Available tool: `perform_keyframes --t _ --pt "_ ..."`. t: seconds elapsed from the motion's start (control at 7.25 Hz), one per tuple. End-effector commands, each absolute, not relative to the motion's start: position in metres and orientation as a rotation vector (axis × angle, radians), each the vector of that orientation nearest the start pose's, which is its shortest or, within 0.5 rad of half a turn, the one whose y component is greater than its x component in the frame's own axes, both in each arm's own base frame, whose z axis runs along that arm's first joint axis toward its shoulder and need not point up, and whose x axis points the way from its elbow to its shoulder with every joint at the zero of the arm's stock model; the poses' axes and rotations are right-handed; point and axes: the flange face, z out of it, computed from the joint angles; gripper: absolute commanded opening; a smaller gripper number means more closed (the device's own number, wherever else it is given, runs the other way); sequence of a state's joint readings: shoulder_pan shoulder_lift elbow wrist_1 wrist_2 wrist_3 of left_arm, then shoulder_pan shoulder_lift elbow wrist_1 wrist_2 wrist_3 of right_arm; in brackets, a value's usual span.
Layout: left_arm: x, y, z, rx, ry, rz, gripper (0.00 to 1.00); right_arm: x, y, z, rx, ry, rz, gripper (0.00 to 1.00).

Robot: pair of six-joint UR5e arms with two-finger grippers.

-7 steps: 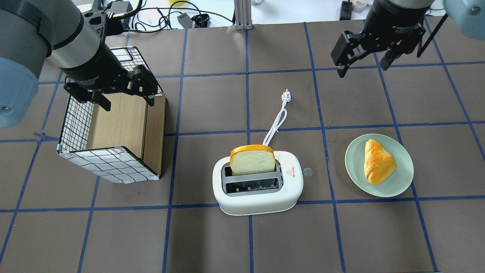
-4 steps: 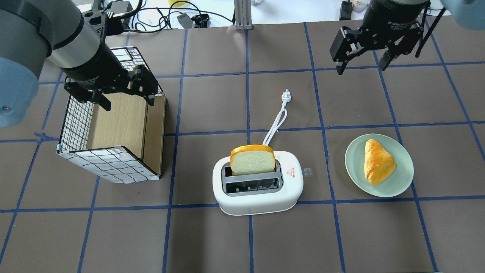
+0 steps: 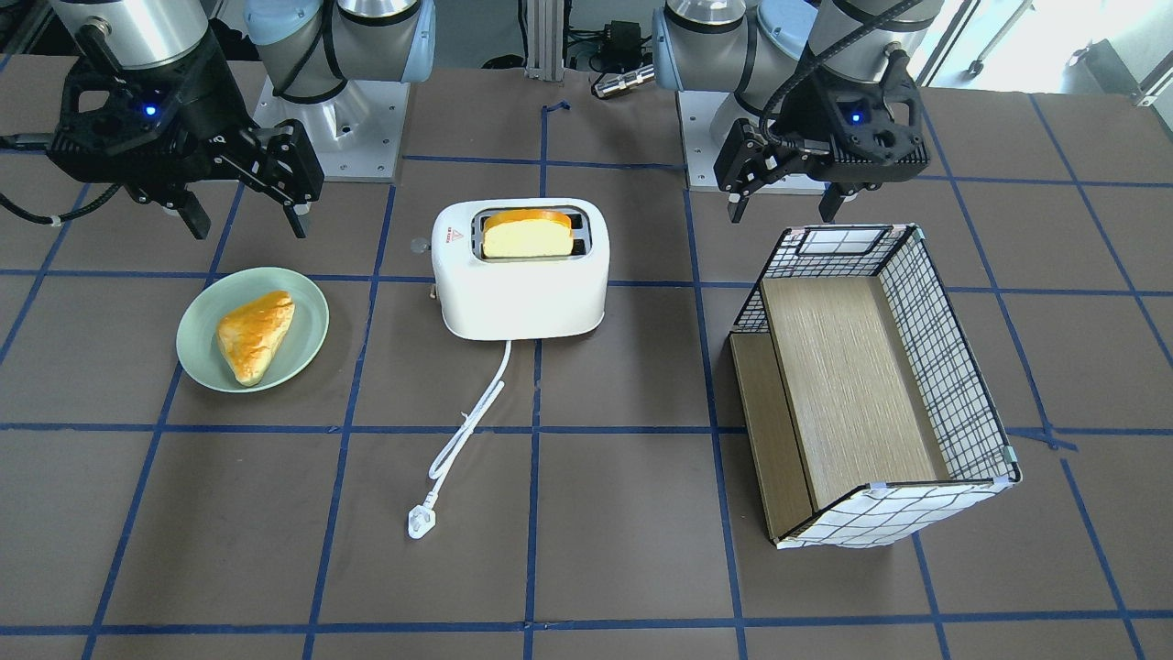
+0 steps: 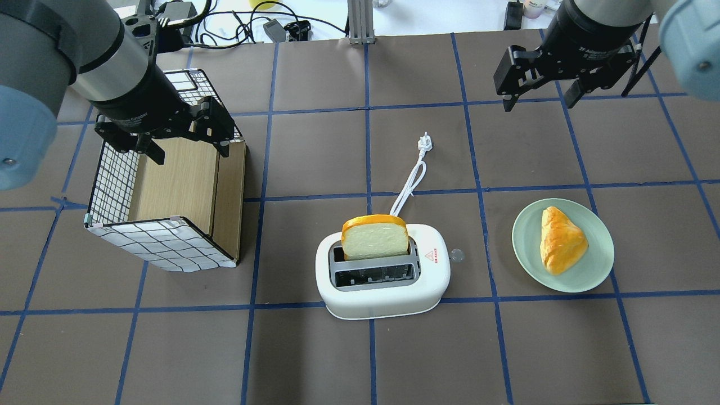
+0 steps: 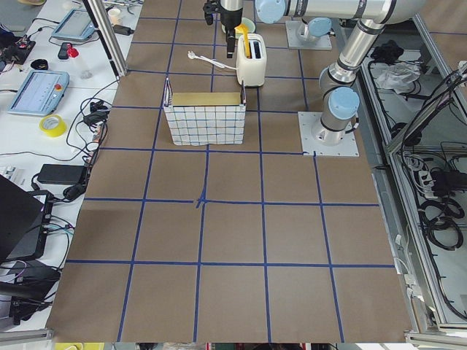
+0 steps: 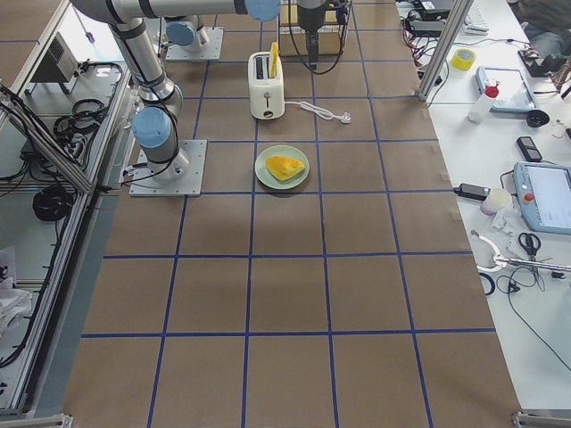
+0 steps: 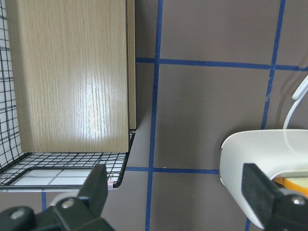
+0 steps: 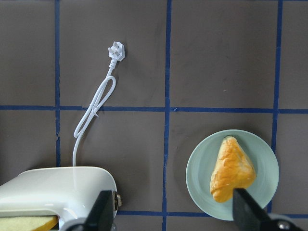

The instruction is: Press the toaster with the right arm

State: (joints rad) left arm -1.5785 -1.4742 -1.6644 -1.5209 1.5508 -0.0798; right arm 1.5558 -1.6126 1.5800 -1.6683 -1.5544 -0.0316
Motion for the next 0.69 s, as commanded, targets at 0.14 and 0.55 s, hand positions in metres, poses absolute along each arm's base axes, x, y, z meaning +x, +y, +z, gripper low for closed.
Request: perform_keyframes --t 0.14,0.55 --pt "-0.1386 -0.4549 0.4925 -0.113 3.159 -0.081 1.0 0.1232 -0.4777 0.5086 -0.014 3.175 -0.15 1.0" --pt "-0.1388 -0.455 0.4926 -0.113 3.161 -0.083 1.0 0.1231 -0.4766 0.5086 0.04 3.196 -0.142 1.0"
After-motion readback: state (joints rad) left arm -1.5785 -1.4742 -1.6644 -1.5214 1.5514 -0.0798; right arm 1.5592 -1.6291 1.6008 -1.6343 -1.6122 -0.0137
